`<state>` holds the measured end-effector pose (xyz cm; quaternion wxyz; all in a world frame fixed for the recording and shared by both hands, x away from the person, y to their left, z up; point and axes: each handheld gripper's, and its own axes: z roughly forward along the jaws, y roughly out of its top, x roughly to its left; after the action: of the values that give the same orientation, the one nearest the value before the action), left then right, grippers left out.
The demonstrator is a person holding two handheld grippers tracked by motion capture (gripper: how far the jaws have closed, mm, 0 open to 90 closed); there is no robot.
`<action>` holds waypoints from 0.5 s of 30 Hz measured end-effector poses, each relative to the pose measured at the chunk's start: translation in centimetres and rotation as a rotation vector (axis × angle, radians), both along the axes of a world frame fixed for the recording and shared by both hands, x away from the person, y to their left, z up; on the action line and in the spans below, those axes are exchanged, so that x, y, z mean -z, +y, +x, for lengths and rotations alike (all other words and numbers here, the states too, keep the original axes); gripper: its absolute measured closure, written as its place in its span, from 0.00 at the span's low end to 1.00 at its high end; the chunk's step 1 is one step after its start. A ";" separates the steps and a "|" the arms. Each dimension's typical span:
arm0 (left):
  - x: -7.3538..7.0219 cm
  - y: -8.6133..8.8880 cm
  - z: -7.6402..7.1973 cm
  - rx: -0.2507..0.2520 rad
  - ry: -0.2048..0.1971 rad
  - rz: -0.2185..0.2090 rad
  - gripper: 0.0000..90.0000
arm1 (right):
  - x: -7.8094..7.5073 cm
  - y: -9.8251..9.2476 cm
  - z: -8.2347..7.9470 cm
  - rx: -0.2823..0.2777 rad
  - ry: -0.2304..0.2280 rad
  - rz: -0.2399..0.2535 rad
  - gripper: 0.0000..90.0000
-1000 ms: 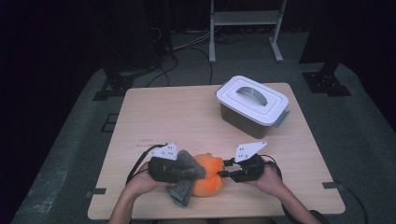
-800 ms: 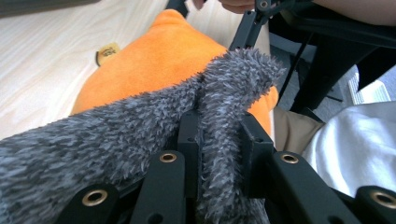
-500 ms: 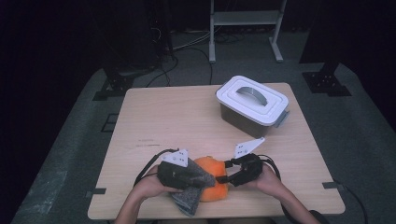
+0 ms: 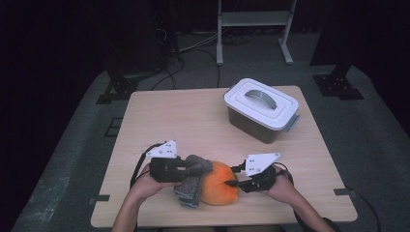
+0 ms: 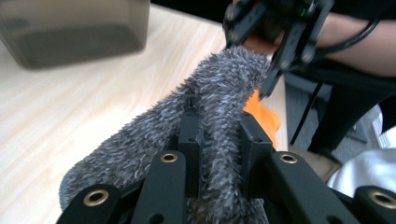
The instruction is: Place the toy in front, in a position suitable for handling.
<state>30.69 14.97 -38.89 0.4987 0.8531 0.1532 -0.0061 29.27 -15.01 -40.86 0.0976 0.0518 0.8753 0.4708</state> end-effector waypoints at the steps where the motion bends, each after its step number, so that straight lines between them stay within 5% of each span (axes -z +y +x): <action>1: 0.5 -0.3 0.0 0.009 0.010 0.019 0.83 | 0.0 0.0 0.1 0.000 0.012 0.006 0.60; 9: 1.5 -2.1 -0.6 0.112 0.058 0.073 0.83 | 0.2 -0.7 1.8 0.064 0.281 0.037 0.33; 13: 1.7 -2.4 -0.8 0.148 0.065 0.081 0.83 | 1.0 0.1 1.6 0.059 0.313 -0.003 0.30; 15: 1.7 -2.2 -0.6 0.140 0.063 0.069 0.83 | 1.2 0.2 1.5 0.078 0.304 -0.009 0.40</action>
<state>30.05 12.76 -40.55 0.4622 0.8778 0.1092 -0.0626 30.80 -14.79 -42.07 -0.0178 0.1558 0.8793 0.4496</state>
